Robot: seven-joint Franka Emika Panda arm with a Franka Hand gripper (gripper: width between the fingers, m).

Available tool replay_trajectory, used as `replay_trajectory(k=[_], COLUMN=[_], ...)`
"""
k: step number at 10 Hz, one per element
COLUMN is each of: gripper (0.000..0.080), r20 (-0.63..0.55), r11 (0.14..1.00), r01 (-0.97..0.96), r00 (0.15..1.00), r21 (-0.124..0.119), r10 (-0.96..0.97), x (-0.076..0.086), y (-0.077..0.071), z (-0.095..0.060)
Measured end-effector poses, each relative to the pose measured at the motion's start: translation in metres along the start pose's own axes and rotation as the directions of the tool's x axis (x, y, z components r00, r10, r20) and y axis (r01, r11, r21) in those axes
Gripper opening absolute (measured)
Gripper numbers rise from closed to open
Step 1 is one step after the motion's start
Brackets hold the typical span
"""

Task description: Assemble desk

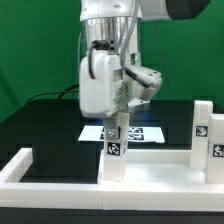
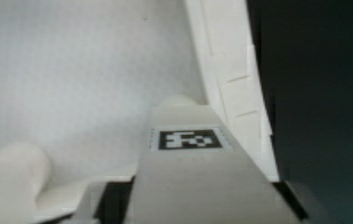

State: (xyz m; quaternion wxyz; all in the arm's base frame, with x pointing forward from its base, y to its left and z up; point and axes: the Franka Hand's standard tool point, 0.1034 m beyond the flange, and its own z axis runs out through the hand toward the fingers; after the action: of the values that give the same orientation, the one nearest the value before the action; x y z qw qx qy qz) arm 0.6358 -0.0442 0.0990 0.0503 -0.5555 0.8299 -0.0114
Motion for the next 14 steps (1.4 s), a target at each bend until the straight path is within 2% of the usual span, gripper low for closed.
replay_trajectory(k=[2, 3, 4, 5, 6, 10, 11, 12, 13, 14], gripper=[0.0288, 0.0388, 0.0523, 0.0523, 0.0623, 0.0649, 0.0649, 0.0649, 0.0649, 0.0649], r20=[-0.002, -0.002, -0.002, -0.018, -0.023, -0.023, -0.023, -0.019, -0.018, -0.017], r11=[1.000, 0.995, 0.975, 0.924, 0.834, 0.659, 0.595, 0.448, 0.245, 0.206], r01=[0.016, 0.101, 0.222, 0.382, 0.552, 0.752, 0.803, 0.894, 0.969, 0.978], r00=[1.000, 0.995, 0.975, 0.924, 0.833, 0.659, 0.595, 0.448, 0.245, 0.205], r21=[0.000, 0.001, 0.004, -0.002, -0.001, -0.008, -0.011, -0.018, -0.036, -0.036], r10=[-0.016, -0.101, -0.222, -0.382, -0.552, -0.752, -0.803, -0.894, -0.969, -0.979], x=[0.0005, 0.0013, 0.0032, 0.0013, -0.0022, -0.0017, -0.0014, 0.0000, -0.0025, -0.0061], y=[0.0003, -0.0002, -0.0021, -0.0025, -0.0024, -0.0022, -0.0023, -0.0020, -0.0007, 0.0015], z=[0.0002, -0.0006, -0.0033, -0.0045, -0.0045, -0.0036, -0.0036, -0.0033, -0.0027, -0.0010])
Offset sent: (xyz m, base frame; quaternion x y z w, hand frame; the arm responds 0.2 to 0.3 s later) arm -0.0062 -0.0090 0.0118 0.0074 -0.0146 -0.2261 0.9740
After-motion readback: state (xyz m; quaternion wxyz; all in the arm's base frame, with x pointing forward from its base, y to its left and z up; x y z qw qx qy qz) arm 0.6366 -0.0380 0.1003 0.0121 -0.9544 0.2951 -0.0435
